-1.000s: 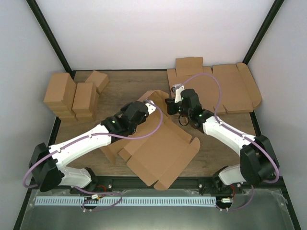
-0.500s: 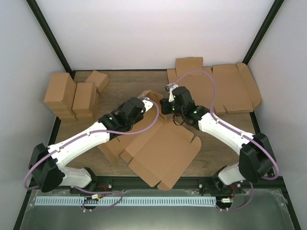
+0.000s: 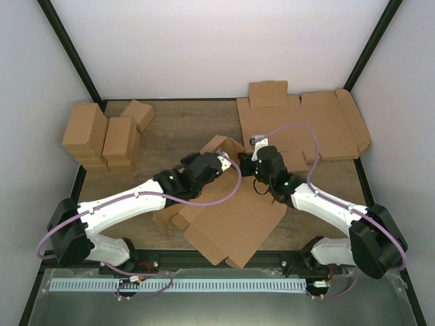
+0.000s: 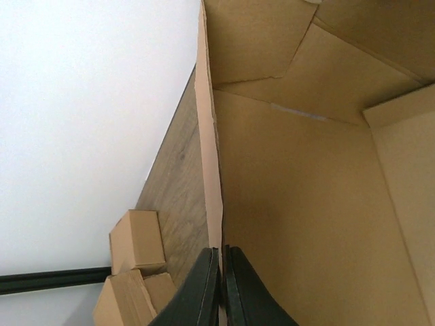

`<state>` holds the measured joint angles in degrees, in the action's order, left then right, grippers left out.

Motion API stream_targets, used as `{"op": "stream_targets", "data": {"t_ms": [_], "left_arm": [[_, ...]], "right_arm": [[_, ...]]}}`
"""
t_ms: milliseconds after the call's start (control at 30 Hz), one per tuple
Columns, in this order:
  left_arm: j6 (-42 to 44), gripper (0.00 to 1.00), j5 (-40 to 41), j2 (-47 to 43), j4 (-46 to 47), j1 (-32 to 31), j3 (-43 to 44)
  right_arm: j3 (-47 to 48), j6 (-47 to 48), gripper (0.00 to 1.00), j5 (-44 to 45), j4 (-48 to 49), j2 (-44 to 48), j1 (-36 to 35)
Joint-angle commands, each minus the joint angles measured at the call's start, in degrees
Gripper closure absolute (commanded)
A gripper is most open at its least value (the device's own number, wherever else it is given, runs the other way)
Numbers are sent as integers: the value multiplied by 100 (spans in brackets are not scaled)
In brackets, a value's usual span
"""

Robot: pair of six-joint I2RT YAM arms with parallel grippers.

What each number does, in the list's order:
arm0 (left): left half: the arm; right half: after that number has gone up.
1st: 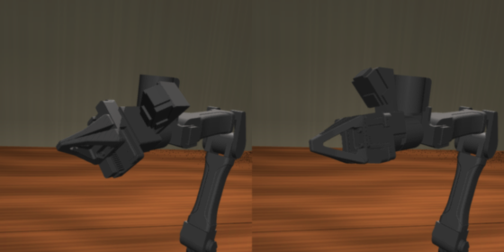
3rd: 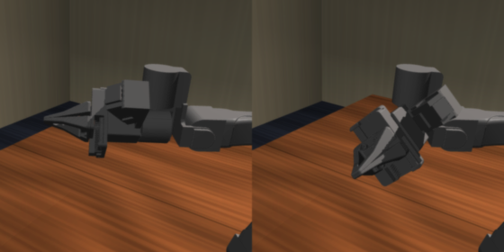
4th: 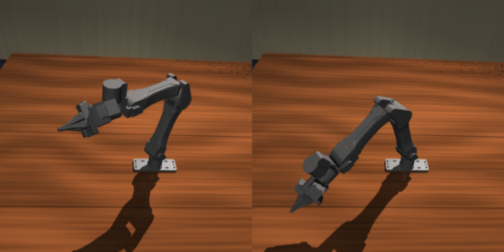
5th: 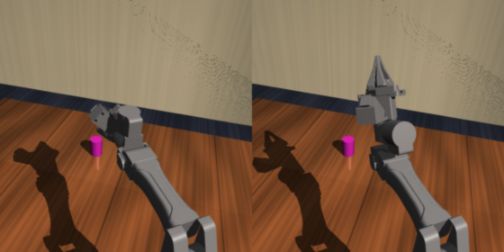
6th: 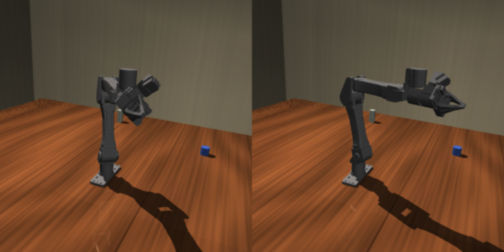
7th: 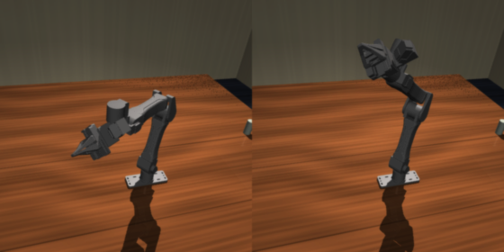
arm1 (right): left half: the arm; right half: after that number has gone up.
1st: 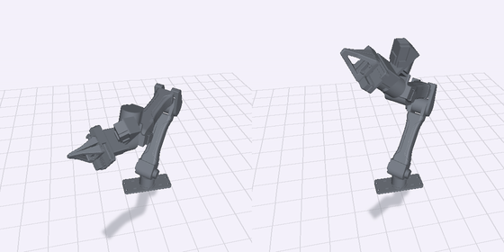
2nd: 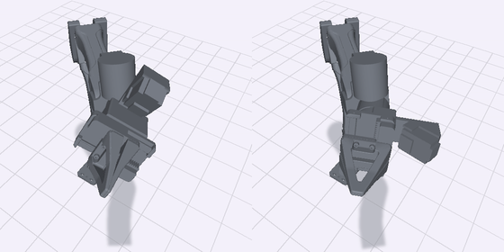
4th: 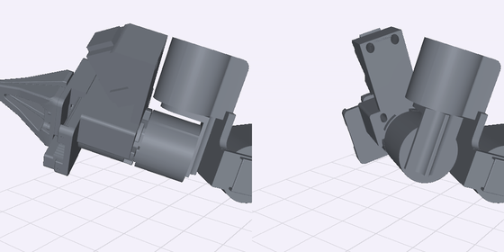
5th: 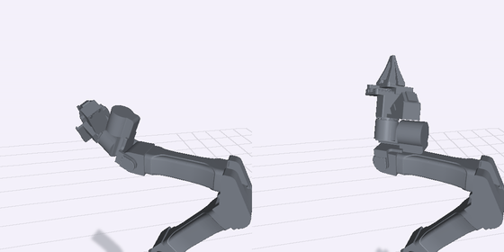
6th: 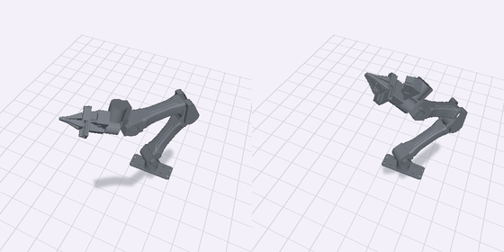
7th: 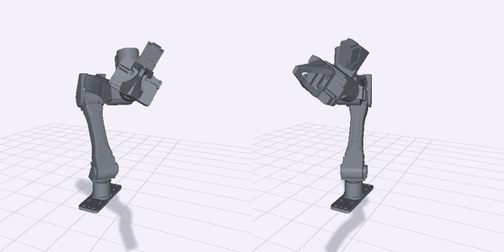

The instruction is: Fold the paper box

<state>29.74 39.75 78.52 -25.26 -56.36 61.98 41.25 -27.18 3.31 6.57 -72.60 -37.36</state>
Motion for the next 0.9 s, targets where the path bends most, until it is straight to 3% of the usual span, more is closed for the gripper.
{"op": "stream_targets", "data": {"t_ms": [0, 367, 467, 667, 867], "left_arm": [[276, 96, 783, 201, 116, -464, -135], [-212, 94, 1310, 800, -288, -947, 6], [-597, 84, 1061, 886, -602, -956, 257], [-1270, 52, 379, 779, -1153, -949, 825], [-2057, 22, -1259, 421, -1838, -805, 1704]], "right_arm": [[-391, -323, 99, 115, 466, 146, -78], [-1169, -167, 99, 107, 1101, 441, -78], [-1261, -132, 99, 221, 1120, 510, -80], [-1421, 155, 99, 213, 1299, 634, -79], [-1461, 698, 99, 217, 1483, 643, -78]]}}
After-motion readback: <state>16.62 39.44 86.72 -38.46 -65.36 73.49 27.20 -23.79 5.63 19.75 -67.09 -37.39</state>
